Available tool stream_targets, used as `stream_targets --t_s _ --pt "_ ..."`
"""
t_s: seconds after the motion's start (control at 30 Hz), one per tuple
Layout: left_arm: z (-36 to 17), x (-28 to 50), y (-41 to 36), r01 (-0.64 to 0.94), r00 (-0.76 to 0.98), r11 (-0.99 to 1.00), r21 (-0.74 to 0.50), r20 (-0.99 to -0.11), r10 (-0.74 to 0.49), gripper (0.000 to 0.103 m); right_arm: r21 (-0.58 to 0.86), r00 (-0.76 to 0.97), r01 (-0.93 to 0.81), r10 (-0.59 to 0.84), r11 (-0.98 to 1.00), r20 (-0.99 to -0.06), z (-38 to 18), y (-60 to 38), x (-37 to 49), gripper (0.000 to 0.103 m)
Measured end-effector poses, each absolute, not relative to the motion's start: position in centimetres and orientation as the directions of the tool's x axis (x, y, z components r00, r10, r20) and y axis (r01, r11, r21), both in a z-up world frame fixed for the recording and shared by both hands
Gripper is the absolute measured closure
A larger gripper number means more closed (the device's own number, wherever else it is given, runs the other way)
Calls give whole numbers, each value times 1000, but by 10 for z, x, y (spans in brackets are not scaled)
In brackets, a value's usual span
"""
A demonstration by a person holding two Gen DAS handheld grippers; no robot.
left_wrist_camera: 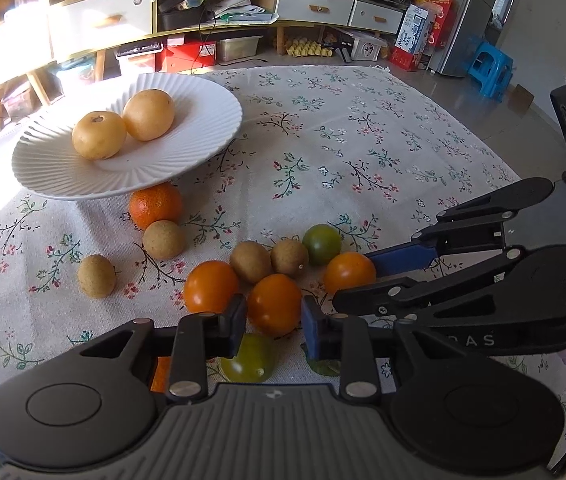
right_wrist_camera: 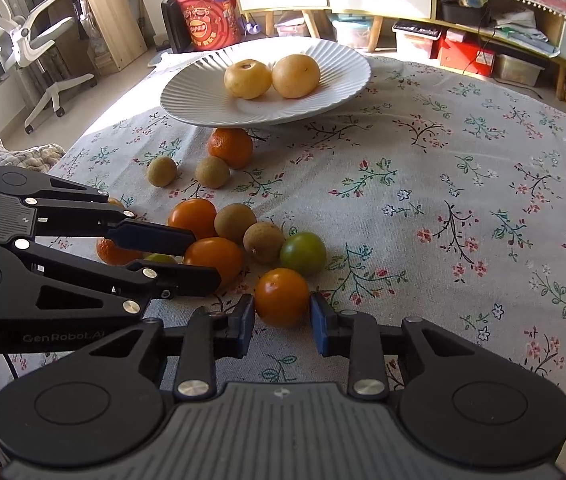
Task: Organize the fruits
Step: 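Close left tool on an orange while right tool grasps another orange, then lift both held oranges and carry them over the white plate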
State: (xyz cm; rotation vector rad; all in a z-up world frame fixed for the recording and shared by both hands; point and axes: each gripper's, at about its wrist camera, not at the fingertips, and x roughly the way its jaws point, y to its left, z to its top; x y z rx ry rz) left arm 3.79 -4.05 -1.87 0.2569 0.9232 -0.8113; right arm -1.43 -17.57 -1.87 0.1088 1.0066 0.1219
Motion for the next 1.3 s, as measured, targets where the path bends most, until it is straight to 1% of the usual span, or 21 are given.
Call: stream_targets --t_s 0.27,0.8,1.3 --pt "-21 40 -40 705 333 692 -155 -789 -516 88 146 531 -43 146 988 -835 -18 -178 -14 76" --pt "-25 32 -53 698 351 706 -120 -802 -483 86 144 533 -18 132 989 -836 -7 -185 -23 77" --pt "1 32 -46 671 409 731 -124 -761 -504 86 152 572 0 125 988 -811 8 -187 -17 77"
